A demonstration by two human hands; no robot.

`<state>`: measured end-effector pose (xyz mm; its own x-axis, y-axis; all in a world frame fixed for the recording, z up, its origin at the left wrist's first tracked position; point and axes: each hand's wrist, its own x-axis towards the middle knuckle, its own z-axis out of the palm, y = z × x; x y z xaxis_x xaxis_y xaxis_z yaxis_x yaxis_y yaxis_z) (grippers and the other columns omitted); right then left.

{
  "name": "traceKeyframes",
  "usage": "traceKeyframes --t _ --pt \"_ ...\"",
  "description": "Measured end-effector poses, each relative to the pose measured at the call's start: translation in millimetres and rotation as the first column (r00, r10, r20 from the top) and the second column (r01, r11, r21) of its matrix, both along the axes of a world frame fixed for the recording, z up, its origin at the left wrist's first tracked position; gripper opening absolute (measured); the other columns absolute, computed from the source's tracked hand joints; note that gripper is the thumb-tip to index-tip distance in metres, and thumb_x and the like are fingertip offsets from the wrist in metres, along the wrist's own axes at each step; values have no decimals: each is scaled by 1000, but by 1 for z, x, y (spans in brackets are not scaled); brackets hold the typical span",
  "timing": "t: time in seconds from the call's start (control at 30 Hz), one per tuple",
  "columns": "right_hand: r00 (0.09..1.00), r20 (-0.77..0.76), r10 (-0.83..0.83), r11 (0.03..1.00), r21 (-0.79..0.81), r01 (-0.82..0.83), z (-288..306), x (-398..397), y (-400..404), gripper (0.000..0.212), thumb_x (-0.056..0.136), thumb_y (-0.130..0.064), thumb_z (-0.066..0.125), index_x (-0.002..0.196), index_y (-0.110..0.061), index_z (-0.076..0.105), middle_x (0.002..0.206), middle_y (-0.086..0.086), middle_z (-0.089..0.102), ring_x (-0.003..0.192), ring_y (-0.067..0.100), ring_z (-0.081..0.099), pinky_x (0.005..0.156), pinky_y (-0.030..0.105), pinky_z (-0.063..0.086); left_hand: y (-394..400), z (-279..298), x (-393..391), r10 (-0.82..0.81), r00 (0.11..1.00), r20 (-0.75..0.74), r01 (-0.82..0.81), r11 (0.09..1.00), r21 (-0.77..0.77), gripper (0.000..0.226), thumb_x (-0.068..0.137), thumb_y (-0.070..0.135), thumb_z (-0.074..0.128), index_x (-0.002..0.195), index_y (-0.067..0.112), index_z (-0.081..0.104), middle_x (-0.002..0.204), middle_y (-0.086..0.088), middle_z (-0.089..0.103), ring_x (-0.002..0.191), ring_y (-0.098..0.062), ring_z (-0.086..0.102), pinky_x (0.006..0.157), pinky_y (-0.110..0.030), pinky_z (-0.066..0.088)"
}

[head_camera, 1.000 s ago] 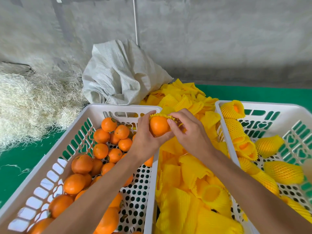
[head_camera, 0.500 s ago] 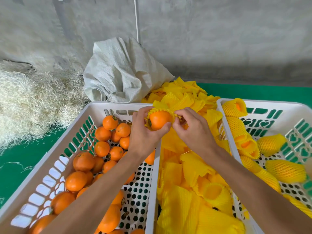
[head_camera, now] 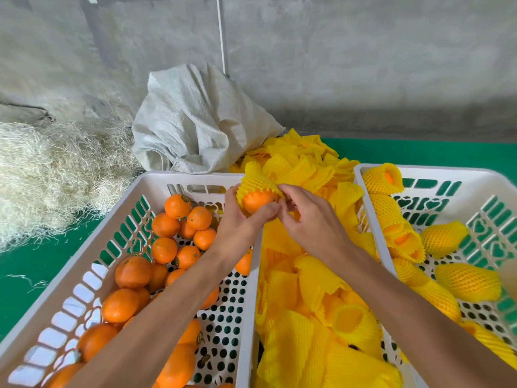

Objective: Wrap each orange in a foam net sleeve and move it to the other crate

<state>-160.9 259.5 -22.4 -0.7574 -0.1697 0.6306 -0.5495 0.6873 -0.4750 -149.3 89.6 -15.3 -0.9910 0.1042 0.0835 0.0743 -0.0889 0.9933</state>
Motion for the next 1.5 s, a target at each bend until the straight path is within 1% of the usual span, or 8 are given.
traceKeyframes --t 0.2,0.37,0.57,0.8,1.07,1.27,1.37,1.5 --pt "997 -69 -47 996 -76 42 5 -4 5 15 94 -9 68 107 -5 71 88 7 72 73 19 65 63 39 58 -7 0 -7 156 980 -125 -177 968 -176 38 84 40 87 117 31 71 111 7 77 104 -14 74 87 -32 60" --pt "936 -350 26 996 94 7 8 2 -4 11 91 -6 68 100 -2 72 83 5 69 68 17 63 60 23 50 -12 -2 -9 329 938 -109 -343 926 -158 56 80 43 89 125 25 61 111 8 74 95 -2 72 77 -22 59" --pt "1000 5 -3 998 55 3 4 9 -6 48 94 -37 67 135 -15 59 109 -3 71 86 12 68 67 29 57 0 -1 -4 189 975 -121 -191 982 -8 34 101 23 68 132 32 59 109 9 75 103 -13 73 83 -27 61" --pt "996 -79 -36 998 53 40 7 5 -1 37 97 -12 65 132 -4 64 111 11 74 87 24 71 65 30 56 -4 -1 -5 61 993 -102 -72 992 -106 42 95 27 77 133 18 62 116 2 76 106 -14 73 90 -28 60" --pt "963 -262 57 989 144 -19 10 5 -6 20 94 -4 67 113 1 73 92 10 70 78 21 67 66 27 55 -12 -3 -10 307 943 -130 -322 940 -113 27 84 32 87 106 22 73 91 5 77 78 -6 72 66 -18 54" --pt "999 -43 -3 998 65 6 6 12 -10 48 97 -29 65 140 -10 57 119 3 68 95 16 67 73 31 59 -1 -2 -6 234 970 -69 -235 972 -3 38 94 15 75 128 26 61 106 3 75 94 -9 74 72 -16 56" --pt "995 77 -59 998 30 57 3 9 -10 54 99 -28 61 149 -13 48 126 7 68 103 22 67 82 37 59 -4 -3 -8 169 981 -98 -174 984 -44 22 97 19 72 119 16 71 104 4 78 97 -10 74 77 -16 56" --pt "991 128 -42 999 -14 44 4 6 -5 52 100 -20 60 150 -11 49 135 11 65 115 27 65 92 38 56 -4 -5 -7 89 992 -88 -99 989 -107 35 90 23 83 122 18 69 106 5 78 99 -13 75 80 -22 59"
